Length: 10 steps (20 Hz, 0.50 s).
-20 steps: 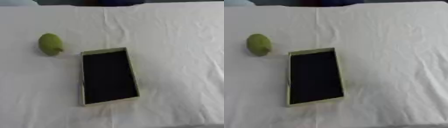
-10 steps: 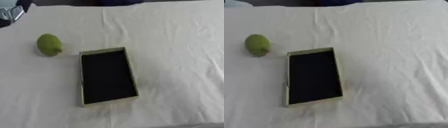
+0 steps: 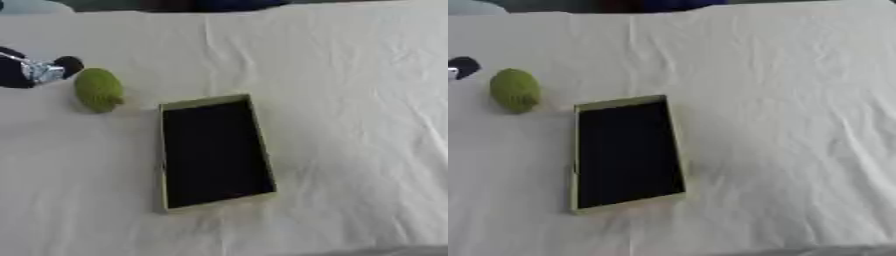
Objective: Pick up objects on the table and place them in the box.
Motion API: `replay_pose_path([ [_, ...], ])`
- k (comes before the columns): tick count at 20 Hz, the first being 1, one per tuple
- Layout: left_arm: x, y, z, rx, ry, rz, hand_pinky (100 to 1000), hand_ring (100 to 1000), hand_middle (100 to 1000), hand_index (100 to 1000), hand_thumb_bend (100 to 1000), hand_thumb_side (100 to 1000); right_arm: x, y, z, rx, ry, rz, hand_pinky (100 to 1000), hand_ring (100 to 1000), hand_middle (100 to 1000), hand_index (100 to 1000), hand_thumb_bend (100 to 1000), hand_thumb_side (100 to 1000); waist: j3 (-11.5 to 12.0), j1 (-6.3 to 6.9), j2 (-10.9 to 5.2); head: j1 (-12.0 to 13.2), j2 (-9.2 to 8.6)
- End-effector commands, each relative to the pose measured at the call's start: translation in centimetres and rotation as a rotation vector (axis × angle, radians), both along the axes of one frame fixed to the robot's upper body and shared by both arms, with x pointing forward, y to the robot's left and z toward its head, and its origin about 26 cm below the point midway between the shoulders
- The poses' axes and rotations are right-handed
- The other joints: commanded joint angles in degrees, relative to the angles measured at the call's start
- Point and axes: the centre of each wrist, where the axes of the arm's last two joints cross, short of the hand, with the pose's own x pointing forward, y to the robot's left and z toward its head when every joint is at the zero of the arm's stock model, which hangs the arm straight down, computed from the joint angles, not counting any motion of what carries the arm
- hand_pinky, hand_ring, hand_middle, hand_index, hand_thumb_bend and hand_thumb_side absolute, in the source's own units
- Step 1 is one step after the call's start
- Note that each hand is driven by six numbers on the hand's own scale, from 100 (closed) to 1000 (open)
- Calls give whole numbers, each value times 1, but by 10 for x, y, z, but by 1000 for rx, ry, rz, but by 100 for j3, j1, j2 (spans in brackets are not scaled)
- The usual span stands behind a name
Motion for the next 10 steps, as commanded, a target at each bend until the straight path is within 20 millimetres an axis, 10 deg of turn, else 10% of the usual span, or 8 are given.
replay_pose_path([
  [1, -6, 3, 11, 66, 9, 7, 806, 785, 769, 882, 649, 100, -4, -1, 11, -35, -29, -6, 840, 727, 631, 814, 100, 569, -1, 11, -97, 10, 23],
  [10, -8, 10, 8, 187, 188, 39, 845, 818, 797, 887, 737, 100, -4, -1, 10, -37, -25, -6, 841, 728, 630, 814, 100, 573, 5, 26, -103, 26, 29],
])
